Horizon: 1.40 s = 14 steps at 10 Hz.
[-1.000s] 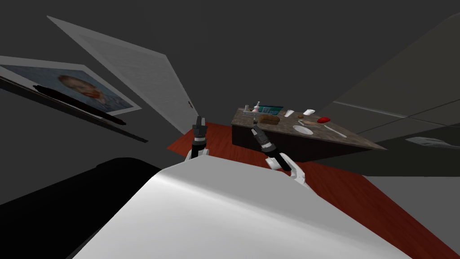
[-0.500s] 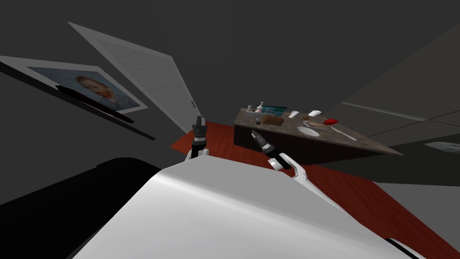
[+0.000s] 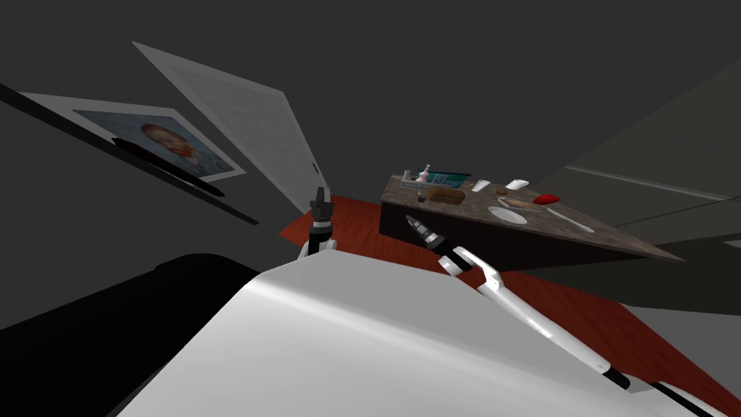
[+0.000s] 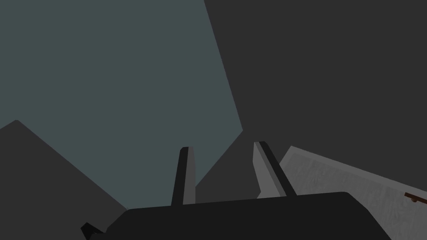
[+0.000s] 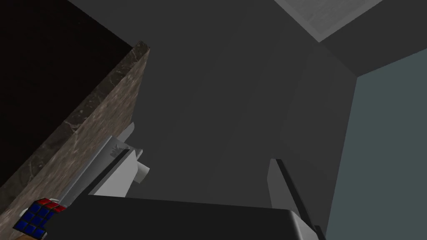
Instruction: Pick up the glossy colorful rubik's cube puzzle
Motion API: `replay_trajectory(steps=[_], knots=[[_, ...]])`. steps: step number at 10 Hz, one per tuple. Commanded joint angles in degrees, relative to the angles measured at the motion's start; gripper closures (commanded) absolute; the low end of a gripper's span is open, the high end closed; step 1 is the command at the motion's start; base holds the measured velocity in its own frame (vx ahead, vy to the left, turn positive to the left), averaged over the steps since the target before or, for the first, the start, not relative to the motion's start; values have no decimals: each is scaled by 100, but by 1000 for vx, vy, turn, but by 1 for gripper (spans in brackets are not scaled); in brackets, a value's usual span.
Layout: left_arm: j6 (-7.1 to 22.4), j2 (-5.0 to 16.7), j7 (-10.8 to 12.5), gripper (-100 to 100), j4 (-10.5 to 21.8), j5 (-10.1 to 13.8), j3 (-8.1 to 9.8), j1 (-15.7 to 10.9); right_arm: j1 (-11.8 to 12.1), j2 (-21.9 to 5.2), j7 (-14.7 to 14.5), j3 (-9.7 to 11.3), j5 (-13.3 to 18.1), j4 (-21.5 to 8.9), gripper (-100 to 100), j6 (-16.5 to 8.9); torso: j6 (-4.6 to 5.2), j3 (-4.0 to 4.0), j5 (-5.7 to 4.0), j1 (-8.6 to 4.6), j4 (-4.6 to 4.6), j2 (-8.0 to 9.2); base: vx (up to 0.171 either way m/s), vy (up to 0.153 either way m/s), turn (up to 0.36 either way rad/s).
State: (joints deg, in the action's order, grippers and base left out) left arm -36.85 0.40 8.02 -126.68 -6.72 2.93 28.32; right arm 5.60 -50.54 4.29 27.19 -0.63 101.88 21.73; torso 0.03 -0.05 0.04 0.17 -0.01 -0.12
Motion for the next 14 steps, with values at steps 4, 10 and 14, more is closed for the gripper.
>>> replay_trajectory(steps=[4,10,14], knots=[[0,0,0,0,0,0,0,0,-151,-597,-20,290,110,-623,-100,-69,-2,-6,-1,-2,-2,-12,47,67,48],[0,0,0,0,0,0,0,1,-354,-1325,-47,675,312,-1482,-100,-211,-1,-11,0,1,-4,-19,70,67,38],[0,0,0,0,0,0,0,1,-410,-1549,-55,790,386,-1763,-100,-257,1,-9,-3,-10,-4,-15,55,33,14]])
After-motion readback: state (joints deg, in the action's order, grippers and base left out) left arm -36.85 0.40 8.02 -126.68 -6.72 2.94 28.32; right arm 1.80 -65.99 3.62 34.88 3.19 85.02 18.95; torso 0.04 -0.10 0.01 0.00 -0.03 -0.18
